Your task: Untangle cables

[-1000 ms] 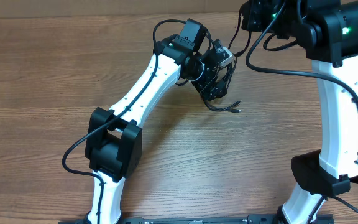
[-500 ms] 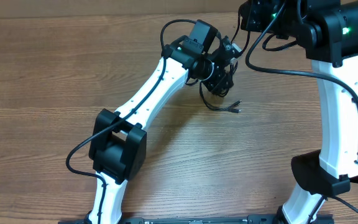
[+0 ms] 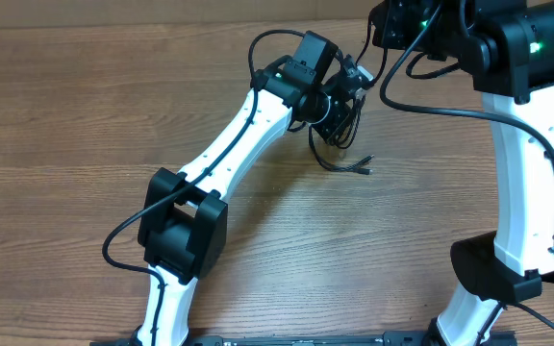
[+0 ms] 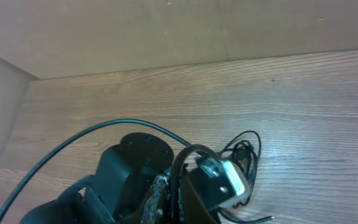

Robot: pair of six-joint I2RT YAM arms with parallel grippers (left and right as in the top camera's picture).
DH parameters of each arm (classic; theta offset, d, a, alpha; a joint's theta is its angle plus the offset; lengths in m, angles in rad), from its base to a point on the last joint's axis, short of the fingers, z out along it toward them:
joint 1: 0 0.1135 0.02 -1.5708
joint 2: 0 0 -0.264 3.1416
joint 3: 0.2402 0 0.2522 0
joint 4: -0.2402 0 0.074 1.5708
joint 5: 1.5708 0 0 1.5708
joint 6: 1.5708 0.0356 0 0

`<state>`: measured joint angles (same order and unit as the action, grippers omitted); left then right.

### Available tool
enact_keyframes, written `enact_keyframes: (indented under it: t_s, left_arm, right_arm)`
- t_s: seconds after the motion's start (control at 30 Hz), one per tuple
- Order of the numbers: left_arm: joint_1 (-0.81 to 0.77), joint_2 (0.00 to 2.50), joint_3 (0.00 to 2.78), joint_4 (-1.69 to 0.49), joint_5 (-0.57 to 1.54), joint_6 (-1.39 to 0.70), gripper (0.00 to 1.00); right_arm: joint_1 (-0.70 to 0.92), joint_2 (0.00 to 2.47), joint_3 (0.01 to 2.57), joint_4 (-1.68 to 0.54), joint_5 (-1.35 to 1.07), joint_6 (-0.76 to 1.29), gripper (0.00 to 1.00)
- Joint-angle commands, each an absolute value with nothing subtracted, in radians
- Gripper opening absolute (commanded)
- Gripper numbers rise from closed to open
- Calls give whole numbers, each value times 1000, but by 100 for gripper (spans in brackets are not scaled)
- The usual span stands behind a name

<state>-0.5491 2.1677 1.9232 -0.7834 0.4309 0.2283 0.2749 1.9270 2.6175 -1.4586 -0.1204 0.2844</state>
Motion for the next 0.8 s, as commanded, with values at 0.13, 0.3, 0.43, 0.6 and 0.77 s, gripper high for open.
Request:
enact_keyframes:
  t_s: [0.13, 0.3, 0.43, 0.6, 0.77]
  left_arm:
    - [-448, 2178, 1934, -779, 355, 140, 4]
    - [-359, 2161, 1934, -781, 356, 122, 4]
    - [-300, 2157, 1934, -784, 373, 85, 5]
    - [-290, 2157, 1934, -788, 540, 82, 72]
    - [-344, 2158, 1933, -865, 606, 141, 100]
  right_arm:
    - [273, 1892, 2645, -1474, -42, 284, 4]
    - [273, 1892, 2645, -1476, -15, 284, 4]
    - [273, 1892, 2645, -1475, -15, 284, 4]
    - [273, 1892, 2645, -1462, -16, 285, 4]
    - [273, 1893, 2645, -1438, -16, 285, 4]
